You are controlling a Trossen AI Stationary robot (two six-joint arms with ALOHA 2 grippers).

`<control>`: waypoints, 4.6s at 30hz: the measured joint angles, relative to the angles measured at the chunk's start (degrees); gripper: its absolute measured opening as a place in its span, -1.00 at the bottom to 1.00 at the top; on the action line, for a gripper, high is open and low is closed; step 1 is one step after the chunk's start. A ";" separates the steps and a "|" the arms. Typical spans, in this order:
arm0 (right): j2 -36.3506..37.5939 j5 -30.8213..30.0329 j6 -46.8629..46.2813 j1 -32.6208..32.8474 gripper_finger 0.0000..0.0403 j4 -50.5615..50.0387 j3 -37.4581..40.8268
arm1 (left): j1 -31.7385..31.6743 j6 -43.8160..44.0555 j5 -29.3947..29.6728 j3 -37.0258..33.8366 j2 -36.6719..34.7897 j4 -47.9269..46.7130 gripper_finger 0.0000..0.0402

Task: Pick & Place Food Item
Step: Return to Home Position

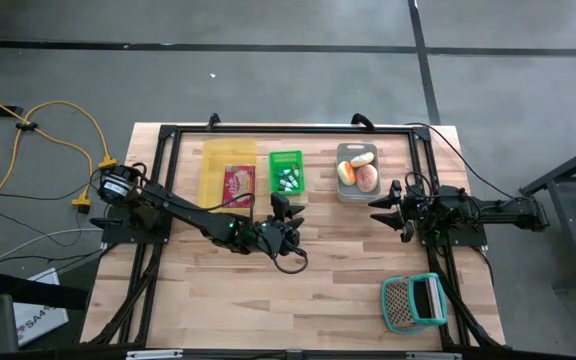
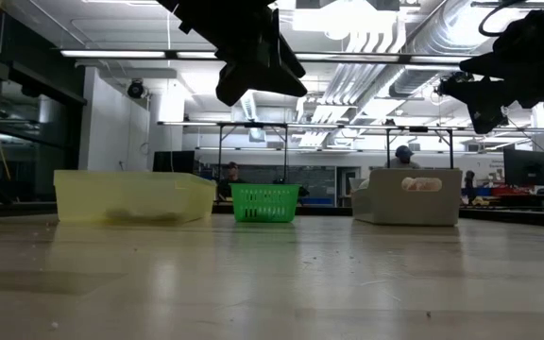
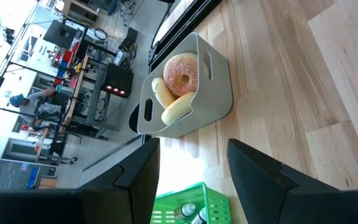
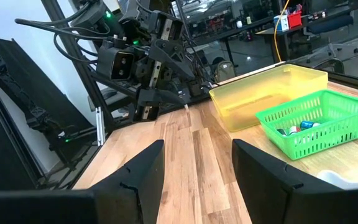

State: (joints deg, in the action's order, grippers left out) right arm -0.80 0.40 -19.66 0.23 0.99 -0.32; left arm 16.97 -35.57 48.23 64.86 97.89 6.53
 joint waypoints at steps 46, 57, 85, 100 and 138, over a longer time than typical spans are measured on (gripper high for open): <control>-0.04 0.00 -0.01 0.01 -0.14 0.05 0.00 | 0.00 30.17 -59.96 0.00 0.28 18.24 -0.11; -0.04 0.00 -0.02 0.02 -0.14 0.05 0.00 | -3.29 28.41 -58.95 -0.28 -0.38 18.06 -0.11; -0.04 -0.02 -0.02 0.02 -0.14 0.05 -0.02 | -6.06 26.60 -52.01 -47.69 -51.55 22.32 -0.11; -0.04 -0.02 -0.02 0.00 -0.14 0.05 -0.02 | -6.06 27.01 -49.57 -62.42 -71.68 22.19 -0.11; -0.04 -0.04 -0.02 0.00 -0.14 0.05 0.00 | -6.10 31.70 -46.14 -63.71 -96.98 -7.22 -0.11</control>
State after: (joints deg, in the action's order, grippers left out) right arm -0.84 0.37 -19.68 0.23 1.04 -0.32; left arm 10.87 -3.87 2.09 1.15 0.91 -0.69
